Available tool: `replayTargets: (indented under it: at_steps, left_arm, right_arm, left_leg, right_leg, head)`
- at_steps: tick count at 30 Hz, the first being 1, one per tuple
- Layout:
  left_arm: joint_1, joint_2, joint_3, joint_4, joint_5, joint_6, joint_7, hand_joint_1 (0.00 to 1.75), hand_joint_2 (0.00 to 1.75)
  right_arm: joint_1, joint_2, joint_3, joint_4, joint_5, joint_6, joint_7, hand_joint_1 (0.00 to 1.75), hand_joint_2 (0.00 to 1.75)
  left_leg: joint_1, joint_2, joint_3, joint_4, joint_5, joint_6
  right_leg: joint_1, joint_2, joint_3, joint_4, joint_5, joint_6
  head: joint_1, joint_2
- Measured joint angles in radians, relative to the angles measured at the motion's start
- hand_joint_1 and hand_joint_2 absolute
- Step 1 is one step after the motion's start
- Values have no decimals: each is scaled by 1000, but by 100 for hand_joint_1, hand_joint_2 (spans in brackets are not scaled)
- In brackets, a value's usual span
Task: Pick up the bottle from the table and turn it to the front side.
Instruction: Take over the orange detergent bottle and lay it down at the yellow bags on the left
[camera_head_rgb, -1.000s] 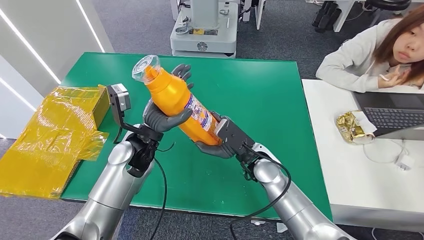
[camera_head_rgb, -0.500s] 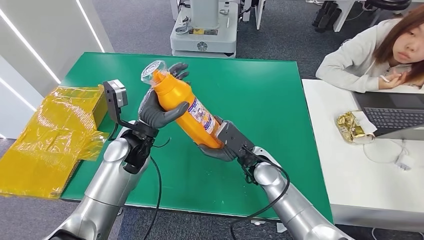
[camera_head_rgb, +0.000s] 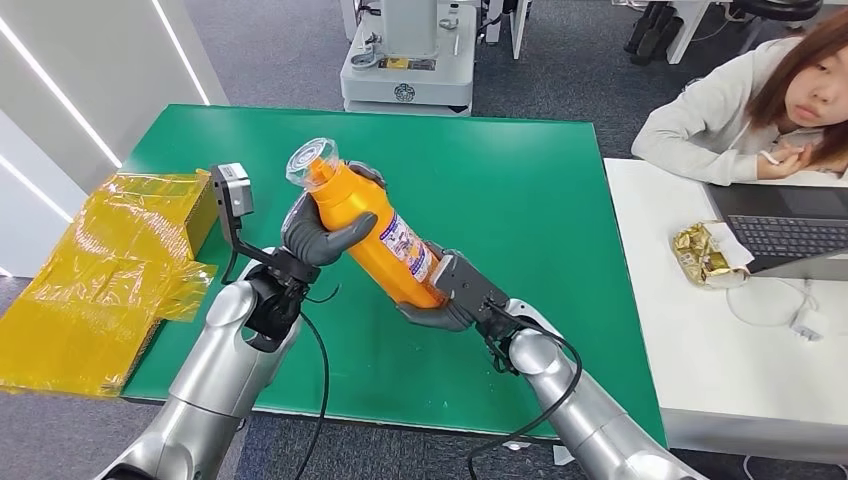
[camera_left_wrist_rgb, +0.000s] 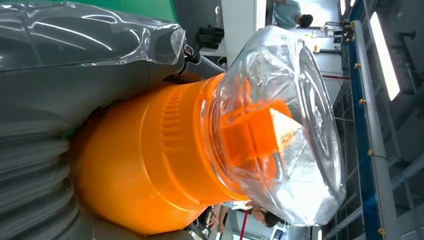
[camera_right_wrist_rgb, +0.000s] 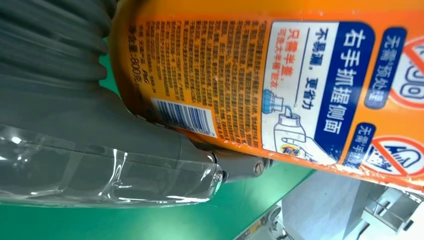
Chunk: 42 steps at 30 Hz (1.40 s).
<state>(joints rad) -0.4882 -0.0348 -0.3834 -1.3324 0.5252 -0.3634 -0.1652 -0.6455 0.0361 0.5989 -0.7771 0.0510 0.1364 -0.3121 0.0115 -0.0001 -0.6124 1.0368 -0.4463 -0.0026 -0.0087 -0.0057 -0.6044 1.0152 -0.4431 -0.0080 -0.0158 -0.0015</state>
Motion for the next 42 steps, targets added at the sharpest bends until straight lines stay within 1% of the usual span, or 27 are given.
replayTargets:
  at_steps: [2, 4, 8, 11, 16, 18, 21, 23, 26, 30, 33, 36, 39, 42]
  left_arm:
    - [0, -1, 0, 2, -9, 0, 0, 175, 175]
    - [-1, -1, -1, 3, -60, 26, -14, 175, 175]
    - [-13, 7, -8, 10, -297, 150, -75, 175, 175]
    - [-35, 17, -10, 19, -413, 218, -93, 175, 175]
    - [-100, 48, -12, 49, -689, 362, -116, 175, 175]
    - [-127, 61, -12, 62, -747, 380, -118, 175, 175]
    - [-152, 71, -12, 76, -775, 383, -119, 175, 175]
    - [-163, 79, -14, 82, -859, 418, -119, 175, 175]
    - [-193, 108, -20, 91, -1113, 503, -112, 175, 175]
    - [-218, 142, -22, 95, -1317, 551, -86, 175, 175]
    - [-219, 166, -29, 95, -1520, 597, -51, 175, 175]
    - [-220, 190, -37, 95, -1658, 619, -21, 175, 175]
    - [-219, 210, -49, 95, -1830, 631, 10, 175, 175]
    - [-218, 222, -54, 95, -1887, 632, 18, 175, 175]
  right_arm:
    - [0, -4, 3, 0, -4, -2, -2, 1, 175]
    - [1, -10, 4, -2, -7, -7, -2, 0, 175]
    - [14, -29, 5, -29, -16, -24, 3, 0, 175]
    - [28, -42, 5, -58, -18, -31, 5, 0, 175]
    - [74, -83, 0, -162, -6, -40, -1, 0, 175]
    - [97, -101, -5, -215, 0, -39, 4, 0, 175]
    - [121, -121, -12, -271, 5, -38, 7, 0, 175]
    - [140, -135, -19, -311, 23, -50, -4, 0, 175]
    - [201, -175, -42, -426, 71, -80, -20, 0, 175]
    - [281, -223, -79, -564, 108, -96, -25, 0, 175]
    - [344, -249, -113, -661, 133, -118, -45, 0, 175]
    - [402, -271, -148, -739, 149, -137, -56, 0, 175]
    - [467, -289, -184, -814, 172, -167, -72, 0, 175]
    - [520, -300, -216, -873, 183, -182, -78, 0, 175]
  left_leg:
    - [0, 0, 0, 0, 0, 0]
    - [0, 0, 0, 0, 0, 0]
    - [0, 0, 0, 0, 0, 0]
    - [0, 0, 0, 0, 0, 0]
    - [0, 0, 0, 0, 0, 0]
    - [0, 0, -1, 0, 0, 0]
    - [0, 0, -1, 0, 0, 0]
    - [0, 0, -1, 0, 0, 0]
    - [0, -1, -2, 0, 0, 0]
    - [0, 0, -2, 0, -1, 0]
    - [0, 0, -2, 0, -1, 0]
    - [0, 0, -2, 0, -1, 0]
    - [0, -1, -2, 0, -1, 0]
    - [0, 0, -2, 0, -1, 0]
  right_leg:
    - [0, 0, 0, 0, 0, 0]
    - [0, 0, 0, 0, 0, 0]
    - [0, 0, 0, 0, 0, 0]
    - [0, 0, -1, 0, 0, 0]
    - [0, 0, -1, 0, 0, 0]
    - [0, 0, -1, 0, 0, 0]
    - [0, 0, -1, 0, 0, 0]
    - [0, 0, -1, 0, 0, 0]
    - [0, 0, -2, -1, 0, 0]
    - [0, 0, -2, -1, 0, 0]
    - [0, 0, -2, -1, 0, 0]
    - [0, 1, -2, -1, 0, 0]
    - [0, -1, -2, -1, -1, 1]
    - [0, 1, -2, -1, -1, 1]
  head:
    - [0, 0]
    - [0, 0]
    - [0, 0]
    - [0, 0]
    - [0, 0]
    - [0, 0]
    - [0, 0]
    - [0, 0]
    - [0, 0]
    - [0, 0]
    - [0, 0]
    - [0, 0]
    - [0, 0]
    - [0, 0]
